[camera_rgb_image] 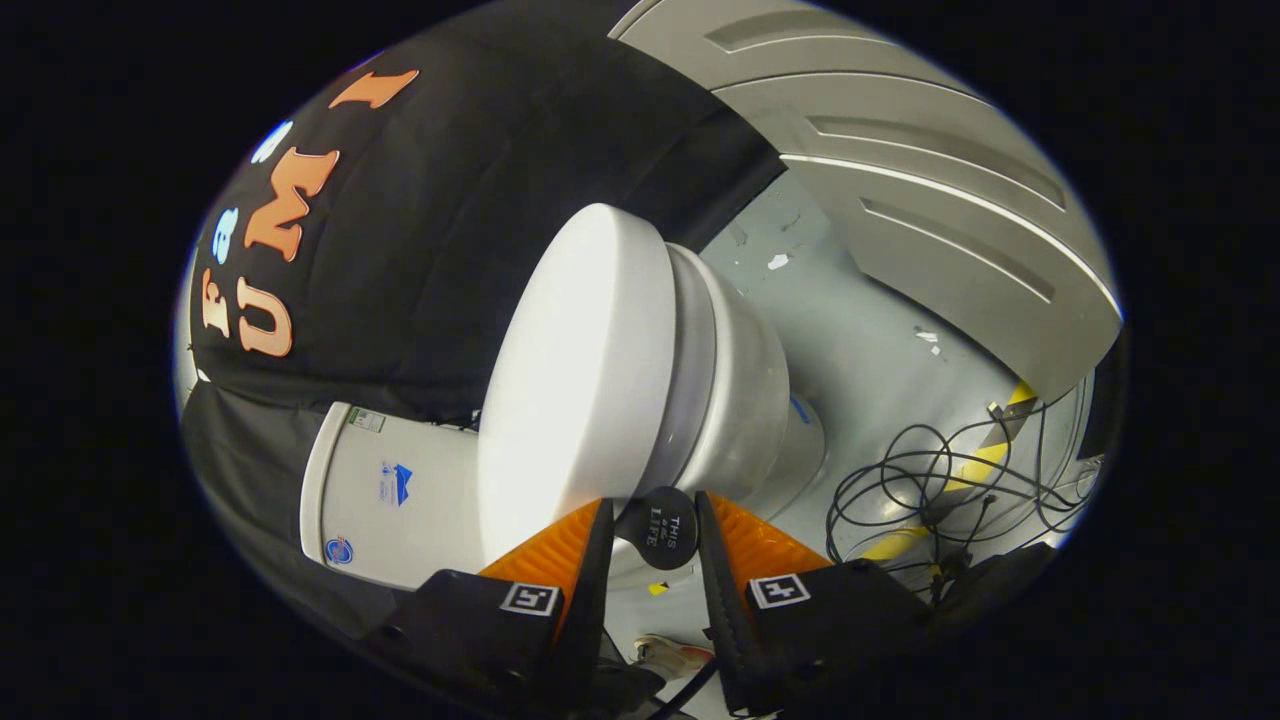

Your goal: Open the toilet lid.

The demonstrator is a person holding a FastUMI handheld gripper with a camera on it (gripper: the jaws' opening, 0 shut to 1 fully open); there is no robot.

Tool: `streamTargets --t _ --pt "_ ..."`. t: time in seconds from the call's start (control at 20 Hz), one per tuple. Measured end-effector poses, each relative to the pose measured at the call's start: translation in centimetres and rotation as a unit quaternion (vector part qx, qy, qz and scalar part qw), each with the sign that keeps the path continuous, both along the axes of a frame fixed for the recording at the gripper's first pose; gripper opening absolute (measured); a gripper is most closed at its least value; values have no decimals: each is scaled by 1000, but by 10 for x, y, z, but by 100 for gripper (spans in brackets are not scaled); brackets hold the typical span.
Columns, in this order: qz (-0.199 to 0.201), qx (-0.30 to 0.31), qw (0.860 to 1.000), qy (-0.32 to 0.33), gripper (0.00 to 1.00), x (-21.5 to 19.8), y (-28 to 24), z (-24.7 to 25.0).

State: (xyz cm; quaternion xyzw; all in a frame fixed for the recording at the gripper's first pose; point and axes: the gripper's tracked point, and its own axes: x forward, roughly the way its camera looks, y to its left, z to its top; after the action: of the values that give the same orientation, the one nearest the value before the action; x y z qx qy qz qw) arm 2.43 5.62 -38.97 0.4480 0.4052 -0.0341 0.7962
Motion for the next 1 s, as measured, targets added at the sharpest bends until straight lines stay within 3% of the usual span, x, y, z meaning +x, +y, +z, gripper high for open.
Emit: streamTargets --t 0.05,0.1,0.25,0.35,0.5,0.7,0.75,1.0 --pt "-8 -5 1000 3 55 1 -3 -4" --pt "-3 -1 1000 8 42 0 -2 -5" --pt "-3 -1 1000 10 42 0 -2 -8" --pt "-7 7 1000 12 33 1 -4 -8" --pt "-9 11 1000 13 33 2 -2 -13" --pt "-17 27 999 -4 21 1 -6 2" --pt "-25 24 999 -7 14 0 -10 7" --pt "-24 23 999 -14 13 2 -9 5"
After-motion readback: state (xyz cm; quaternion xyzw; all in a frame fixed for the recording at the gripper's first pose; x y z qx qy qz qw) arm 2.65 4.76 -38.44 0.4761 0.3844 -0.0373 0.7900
